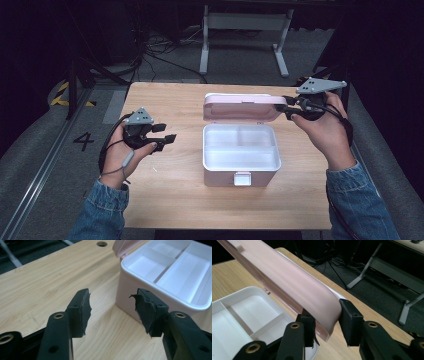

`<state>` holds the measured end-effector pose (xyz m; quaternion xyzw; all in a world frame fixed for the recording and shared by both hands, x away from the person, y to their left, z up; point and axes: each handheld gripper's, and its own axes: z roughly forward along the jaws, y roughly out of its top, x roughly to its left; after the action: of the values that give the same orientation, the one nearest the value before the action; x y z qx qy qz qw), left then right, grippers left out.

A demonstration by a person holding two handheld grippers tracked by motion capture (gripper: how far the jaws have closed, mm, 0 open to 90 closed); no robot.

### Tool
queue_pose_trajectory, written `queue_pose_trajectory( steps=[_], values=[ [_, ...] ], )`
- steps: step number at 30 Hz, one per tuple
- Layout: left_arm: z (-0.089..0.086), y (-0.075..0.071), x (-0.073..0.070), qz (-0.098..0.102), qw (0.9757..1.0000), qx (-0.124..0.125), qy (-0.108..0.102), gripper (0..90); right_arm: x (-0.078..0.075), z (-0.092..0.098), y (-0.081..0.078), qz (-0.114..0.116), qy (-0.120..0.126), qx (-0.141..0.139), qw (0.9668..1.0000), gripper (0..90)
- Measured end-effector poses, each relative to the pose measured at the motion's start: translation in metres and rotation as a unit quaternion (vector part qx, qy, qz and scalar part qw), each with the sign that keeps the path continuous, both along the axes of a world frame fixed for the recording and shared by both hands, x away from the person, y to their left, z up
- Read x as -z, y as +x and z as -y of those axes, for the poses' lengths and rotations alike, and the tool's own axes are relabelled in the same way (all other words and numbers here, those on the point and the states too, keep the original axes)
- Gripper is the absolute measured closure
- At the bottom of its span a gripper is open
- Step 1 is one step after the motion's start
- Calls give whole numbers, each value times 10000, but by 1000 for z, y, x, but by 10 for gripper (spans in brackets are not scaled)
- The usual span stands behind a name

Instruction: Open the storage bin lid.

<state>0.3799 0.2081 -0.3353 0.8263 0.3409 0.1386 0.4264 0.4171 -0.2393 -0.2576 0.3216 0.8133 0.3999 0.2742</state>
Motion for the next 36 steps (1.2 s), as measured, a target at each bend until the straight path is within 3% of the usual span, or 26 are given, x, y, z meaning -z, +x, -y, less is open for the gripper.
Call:
queue_pose_trajectory(
  steps=[7,15,21,24,28,33,36],
  values=[
    [-13,-4,9,-136,9996,-207,152,460,-2,-2,10,-90,61,2,9999,713],
    [-27,-2,21,-507,9965,-543,395,454,-2,-3,19,-132,127,71,9998,716],
    [-32,1,29,-743,9921,-744,690,441,-4,-5,29,-206,103,140,9996,716],
    [-34,2,33,-946,9885,-889,779,436,-5,-5,33,-233,98,162,9995,714],
    [-38,4,37,-1170,9819,-1100,1001,431,-5,-6,38,-282,120,194,9993,713],
    [-39,5,43,-1385,9760,-1206,1173,422,-6,-8,43,-334,93,246,9991,709],
    [-40,6,45,-1414,9747,-1195,1252,419,-7,-9,46,-351,68,284,9990,706]
  ],
)
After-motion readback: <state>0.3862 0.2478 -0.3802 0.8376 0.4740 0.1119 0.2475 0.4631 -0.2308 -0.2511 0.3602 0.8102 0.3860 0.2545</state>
